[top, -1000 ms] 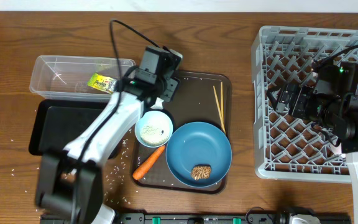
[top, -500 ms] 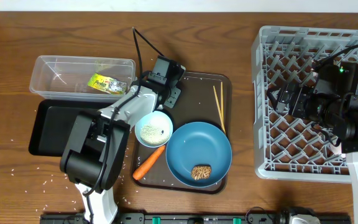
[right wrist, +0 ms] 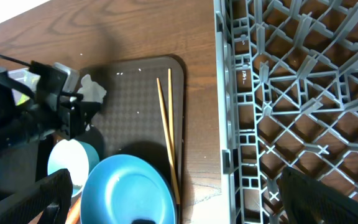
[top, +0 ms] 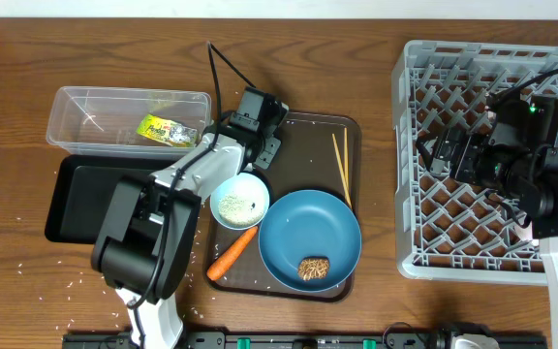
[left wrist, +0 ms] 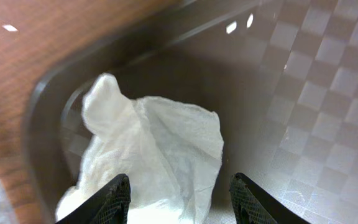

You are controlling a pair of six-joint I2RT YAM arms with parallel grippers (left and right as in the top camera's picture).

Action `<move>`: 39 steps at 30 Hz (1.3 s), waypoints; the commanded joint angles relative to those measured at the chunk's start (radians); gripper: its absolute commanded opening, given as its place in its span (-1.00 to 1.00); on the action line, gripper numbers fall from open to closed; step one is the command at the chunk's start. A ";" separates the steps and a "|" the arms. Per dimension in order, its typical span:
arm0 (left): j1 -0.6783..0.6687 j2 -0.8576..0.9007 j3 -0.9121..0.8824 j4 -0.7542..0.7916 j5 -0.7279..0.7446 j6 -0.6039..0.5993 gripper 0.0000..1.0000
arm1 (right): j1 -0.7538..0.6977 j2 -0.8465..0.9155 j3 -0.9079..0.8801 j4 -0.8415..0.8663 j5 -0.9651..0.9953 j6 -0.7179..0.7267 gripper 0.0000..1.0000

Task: Sort waste into correct bins and load items into the dishwasher rack
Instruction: 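Grasp the white tissue on the tray with the left gripper, then carry the tissue left and drop it into the clear bin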

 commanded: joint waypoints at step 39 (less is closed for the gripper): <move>0.095 -0.321 0.019 -0.170 -0.127 -0.021 -0.88 | 0.013 0.044 0.003 -0.004 0.003 0.013 0.98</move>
